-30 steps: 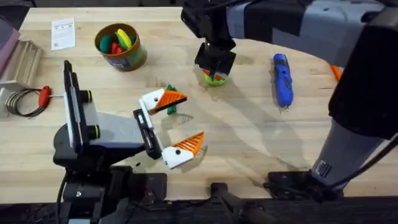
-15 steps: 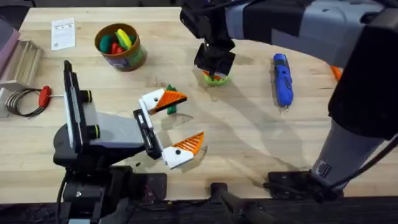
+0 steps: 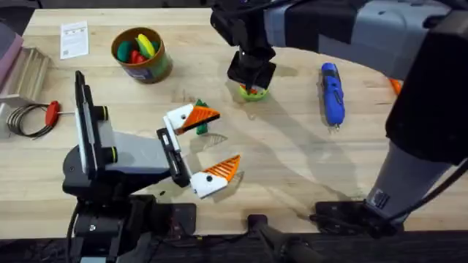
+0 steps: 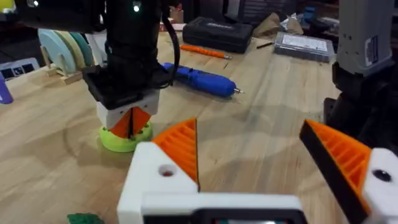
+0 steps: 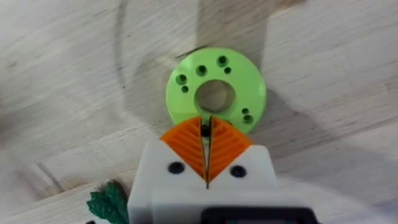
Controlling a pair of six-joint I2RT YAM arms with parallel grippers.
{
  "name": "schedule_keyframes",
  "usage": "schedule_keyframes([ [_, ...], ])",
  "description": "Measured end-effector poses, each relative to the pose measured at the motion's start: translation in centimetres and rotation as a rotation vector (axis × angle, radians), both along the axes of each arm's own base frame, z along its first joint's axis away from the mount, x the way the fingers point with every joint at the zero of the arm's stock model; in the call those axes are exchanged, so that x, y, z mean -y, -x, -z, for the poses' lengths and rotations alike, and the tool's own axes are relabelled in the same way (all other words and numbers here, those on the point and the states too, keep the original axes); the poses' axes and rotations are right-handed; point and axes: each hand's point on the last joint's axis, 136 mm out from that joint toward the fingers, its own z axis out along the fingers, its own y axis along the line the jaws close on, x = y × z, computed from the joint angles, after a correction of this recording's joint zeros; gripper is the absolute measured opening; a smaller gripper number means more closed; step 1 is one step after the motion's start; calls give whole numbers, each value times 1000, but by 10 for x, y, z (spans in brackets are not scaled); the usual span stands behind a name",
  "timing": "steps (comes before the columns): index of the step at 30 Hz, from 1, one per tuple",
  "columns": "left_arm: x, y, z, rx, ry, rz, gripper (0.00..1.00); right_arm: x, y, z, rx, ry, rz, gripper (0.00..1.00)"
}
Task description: Pick up the gripper from the table and insert it into the empty holder that is missing its gripper. Then pick up a screw, insert it into the mounting hole, and use the screwdriver to tighten it. Finally, clean up the table by picking up the vegetable and placing it into the bucket.
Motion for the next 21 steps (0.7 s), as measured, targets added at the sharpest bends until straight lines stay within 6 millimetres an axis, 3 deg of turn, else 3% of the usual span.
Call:
schedule_keyframes([
  [11, 0, 0, 0, 0, 0, 0, 985, 3, 2, -3, -6, 19, -4, 7],
  [21, 0, 0, 0, 0, 0, 0, 986, 8, -15, -47, 71, 81, -69, 6],
])
